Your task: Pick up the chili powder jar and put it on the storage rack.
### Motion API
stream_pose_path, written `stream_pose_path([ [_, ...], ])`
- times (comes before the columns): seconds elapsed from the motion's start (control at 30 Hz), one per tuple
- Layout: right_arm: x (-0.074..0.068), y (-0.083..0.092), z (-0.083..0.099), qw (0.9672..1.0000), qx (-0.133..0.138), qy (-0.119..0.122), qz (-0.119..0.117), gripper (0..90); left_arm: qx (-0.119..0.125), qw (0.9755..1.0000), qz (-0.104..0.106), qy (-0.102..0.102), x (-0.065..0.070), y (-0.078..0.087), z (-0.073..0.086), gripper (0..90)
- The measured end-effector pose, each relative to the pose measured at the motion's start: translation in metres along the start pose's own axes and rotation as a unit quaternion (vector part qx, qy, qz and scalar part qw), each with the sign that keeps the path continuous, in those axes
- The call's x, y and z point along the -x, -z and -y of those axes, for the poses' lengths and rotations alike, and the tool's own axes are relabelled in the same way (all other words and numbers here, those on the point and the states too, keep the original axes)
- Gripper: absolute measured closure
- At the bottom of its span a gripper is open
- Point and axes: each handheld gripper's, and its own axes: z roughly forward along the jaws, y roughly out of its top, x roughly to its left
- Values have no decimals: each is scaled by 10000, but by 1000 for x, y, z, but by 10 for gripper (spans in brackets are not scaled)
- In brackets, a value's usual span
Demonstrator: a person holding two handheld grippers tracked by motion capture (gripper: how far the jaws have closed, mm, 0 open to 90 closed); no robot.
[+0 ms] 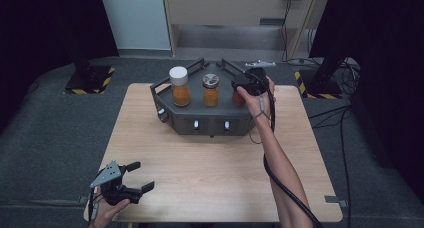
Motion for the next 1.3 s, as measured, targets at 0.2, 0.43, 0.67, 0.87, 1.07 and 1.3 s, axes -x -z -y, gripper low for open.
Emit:
stream_pose_path([
  [0.2, 1, 9, 1, 9996, 281, 79, -24, 108, 6, 10000, 4, 3, 0, 0, 0, 21],
  [0.43, 4, 26, -8, 9987, 454, 174, -162, 78, -5, 10000, 3, -5, 0, 0, 0, 21],
  [0.67, 8, 49, -13, 9978, 520, 267, -310, 81, -12, 10000, 7, -15, 0, -1, 0, 21],
  [0.87, 11, 73, -13, 9956, 653, 509, -450, 85, -28, 10000, 4, -16, 0, -1, -1, 21],
  [1.07, 9, 93, -7, 9933, 732, 730, -512, 84, -31, 10000, 4, -15, 0, -2, -1, 21],
  [1.3, 5, 124, 1, 9881, 1022, 917, -697, 73, -36, 10000, -1, -14, 1, -1, -1, 21],
])
